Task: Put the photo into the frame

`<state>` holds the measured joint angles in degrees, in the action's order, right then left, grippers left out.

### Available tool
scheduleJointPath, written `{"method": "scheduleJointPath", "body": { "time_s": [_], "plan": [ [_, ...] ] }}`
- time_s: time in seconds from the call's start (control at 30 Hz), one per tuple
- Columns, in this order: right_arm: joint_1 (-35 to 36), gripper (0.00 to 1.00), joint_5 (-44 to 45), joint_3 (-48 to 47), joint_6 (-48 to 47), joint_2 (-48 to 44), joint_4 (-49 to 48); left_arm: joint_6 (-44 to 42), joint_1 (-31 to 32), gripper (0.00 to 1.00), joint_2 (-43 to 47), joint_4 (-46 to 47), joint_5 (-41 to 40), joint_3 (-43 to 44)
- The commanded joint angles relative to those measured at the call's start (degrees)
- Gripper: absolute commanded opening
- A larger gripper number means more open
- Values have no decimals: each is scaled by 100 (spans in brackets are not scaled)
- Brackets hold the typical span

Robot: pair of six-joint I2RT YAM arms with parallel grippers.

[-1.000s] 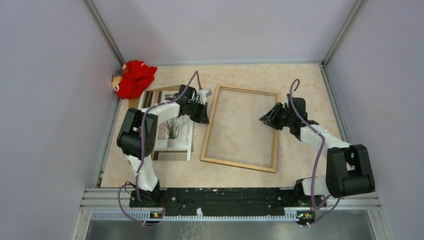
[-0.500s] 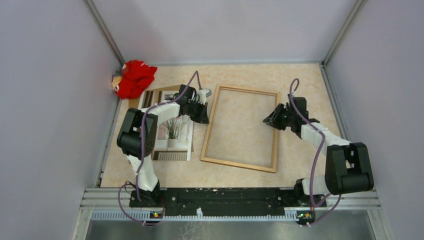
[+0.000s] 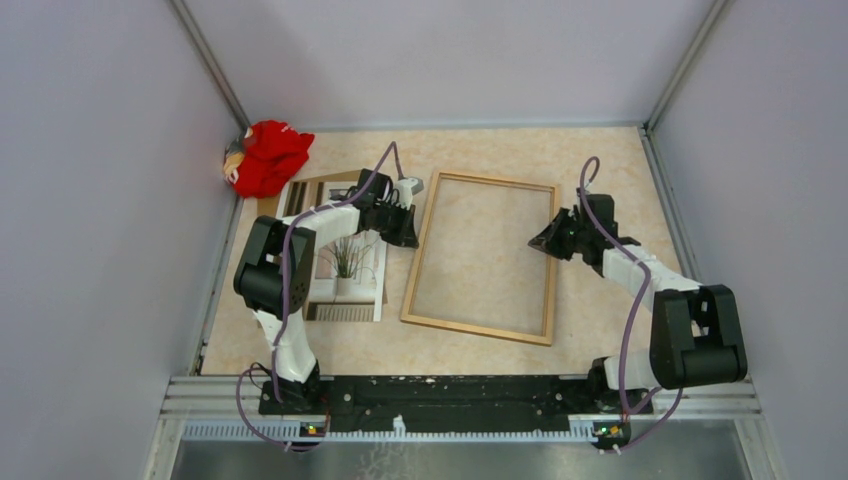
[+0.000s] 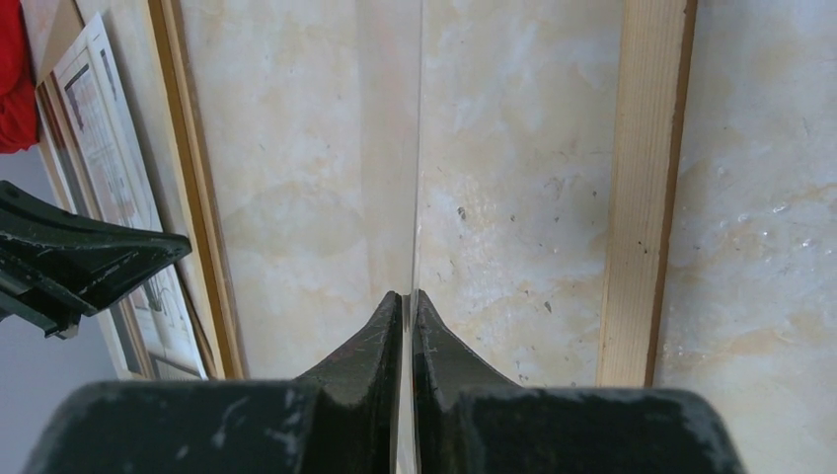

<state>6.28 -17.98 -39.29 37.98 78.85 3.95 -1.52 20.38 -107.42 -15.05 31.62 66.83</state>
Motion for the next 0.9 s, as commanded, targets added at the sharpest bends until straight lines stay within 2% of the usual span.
{"method": "scheduleJointPath", "body": {
  "time_s": [0.0, 0.3, 0.43, 0.6, 0.87],
  "plan": [
    [-93, 4, 84, -115, -137, -66, -163, -147, 98, 0, -114, -95, -148, -109],
    [-105, 5, 16, -90, -164, -123, -251, -146, 96, 0, -135, -99, -145, -100],
    [-103, 10, -159, -45, -106, 5, -359, -138, 90, 0, -129, -100, -140, -101],
    [-102, 11, -394, 38, -21, 105, -736, -156, 93, 0, -113, -106, -155, -106],
    [-64, 4, -1228, 485, 622, -325, -1978, -147, 92, 0, -183, -93, -126, -83]
  ]
}}
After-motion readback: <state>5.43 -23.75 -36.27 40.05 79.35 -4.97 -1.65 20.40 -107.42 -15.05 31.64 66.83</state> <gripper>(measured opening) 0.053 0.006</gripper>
